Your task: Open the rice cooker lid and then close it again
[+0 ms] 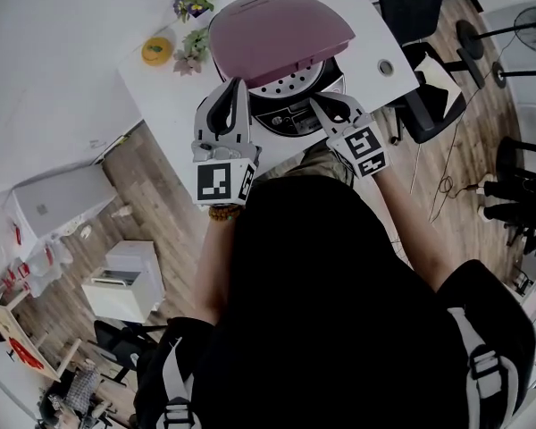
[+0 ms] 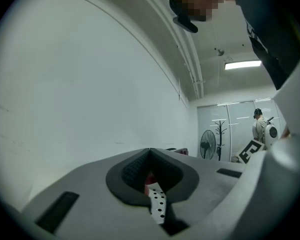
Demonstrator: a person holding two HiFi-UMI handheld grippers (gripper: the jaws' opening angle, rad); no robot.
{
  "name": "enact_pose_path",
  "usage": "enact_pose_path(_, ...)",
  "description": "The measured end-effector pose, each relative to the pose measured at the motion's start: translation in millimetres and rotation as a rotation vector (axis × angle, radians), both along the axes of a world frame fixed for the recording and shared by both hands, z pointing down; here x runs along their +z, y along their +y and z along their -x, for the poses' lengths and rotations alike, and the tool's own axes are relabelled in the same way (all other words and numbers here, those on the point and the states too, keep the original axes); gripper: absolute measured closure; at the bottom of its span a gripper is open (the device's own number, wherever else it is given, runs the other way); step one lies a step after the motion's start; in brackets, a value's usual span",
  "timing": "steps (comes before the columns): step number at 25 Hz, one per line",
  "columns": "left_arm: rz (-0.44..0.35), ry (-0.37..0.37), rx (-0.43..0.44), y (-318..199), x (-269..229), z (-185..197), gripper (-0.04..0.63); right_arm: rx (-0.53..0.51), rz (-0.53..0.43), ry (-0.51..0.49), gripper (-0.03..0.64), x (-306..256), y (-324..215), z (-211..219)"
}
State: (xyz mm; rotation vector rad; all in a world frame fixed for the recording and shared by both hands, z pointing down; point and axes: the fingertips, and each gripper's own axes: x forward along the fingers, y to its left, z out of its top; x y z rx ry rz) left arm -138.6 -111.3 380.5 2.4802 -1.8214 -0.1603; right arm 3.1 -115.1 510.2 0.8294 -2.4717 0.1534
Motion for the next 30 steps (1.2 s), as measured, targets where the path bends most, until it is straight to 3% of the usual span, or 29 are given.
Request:
enact_pose_path(6, -0.027, -0.014, 0.029, 6, -4, -4, 0.574, 0.004, 0.008, -0.010, 0.588, -3, -1, 2)
enact_pose_path(30, 0.048, -0.026, 0.034, -1, 16, -2, 0.574, 0.019, 0.030, -0.018, 0.588, 0, -3, 1)
